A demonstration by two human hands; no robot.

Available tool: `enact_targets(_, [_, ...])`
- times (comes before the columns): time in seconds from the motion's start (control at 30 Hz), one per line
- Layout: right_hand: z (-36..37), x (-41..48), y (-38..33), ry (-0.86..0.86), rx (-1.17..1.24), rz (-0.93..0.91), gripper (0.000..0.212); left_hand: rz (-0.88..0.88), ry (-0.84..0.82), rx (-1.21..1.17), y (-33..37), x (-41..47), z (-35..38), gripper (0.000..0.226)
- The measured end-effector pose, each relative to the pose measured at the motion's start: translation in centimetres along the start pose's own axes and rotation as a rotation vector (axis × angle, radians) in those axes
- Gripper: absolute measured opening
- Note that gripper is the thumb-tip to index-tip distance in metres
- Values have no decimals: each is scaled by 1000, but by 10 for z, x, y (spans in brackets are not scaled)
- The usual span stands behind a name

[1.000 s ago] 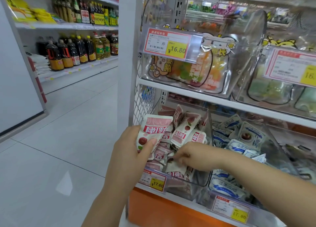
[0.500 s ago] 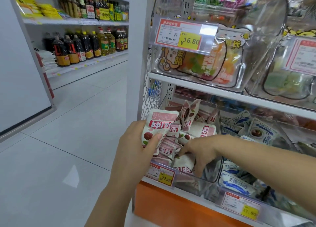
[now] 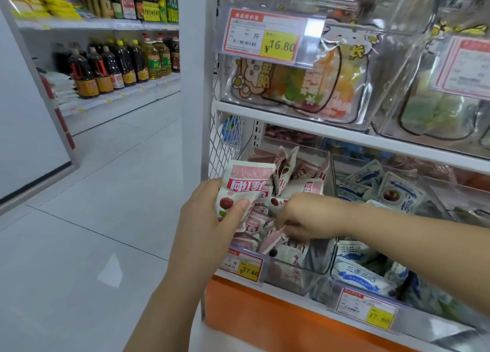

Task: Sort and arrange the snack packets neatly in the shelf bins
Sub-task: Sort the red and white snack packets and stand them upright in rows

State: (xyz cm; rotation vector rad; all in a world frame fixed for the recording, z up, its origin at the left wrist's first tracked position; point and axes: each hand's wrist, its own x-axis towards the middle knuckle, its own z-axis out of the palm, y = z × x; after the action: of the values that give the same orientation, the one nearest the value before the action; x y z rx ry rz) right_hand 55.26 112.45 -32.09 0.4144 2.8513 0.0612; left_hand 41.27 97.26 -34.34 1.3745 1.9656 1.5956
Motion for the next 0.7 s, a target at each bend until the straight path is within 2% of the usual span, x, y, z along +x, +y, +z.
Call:
enact_targets(0.23, [-8,-40,10,340,404,236,14,-45,5,-229,15,-1,-1,16])
enact_targets(0.43, [-12,-46,-1,363,626,368,18,-50,18,-327,18,-1,6,22])
enact_targets(0.57, [-18,-59,-5,501,1037,422,26,-36,47,-376,18,0,8,24])
enact_targets(0.6, [-19,-62,-8,531,1071,417,26,-34,65,-381,17,1,9,25])
enact_targets(0.63, [-18,-65,-11,540,1004,408,24,-34,83,-378,17,1,10,25])
enact_targets(0.7, [-10,-65,-20,475,749,366,22,-39,101,-360,17,1,12,23])
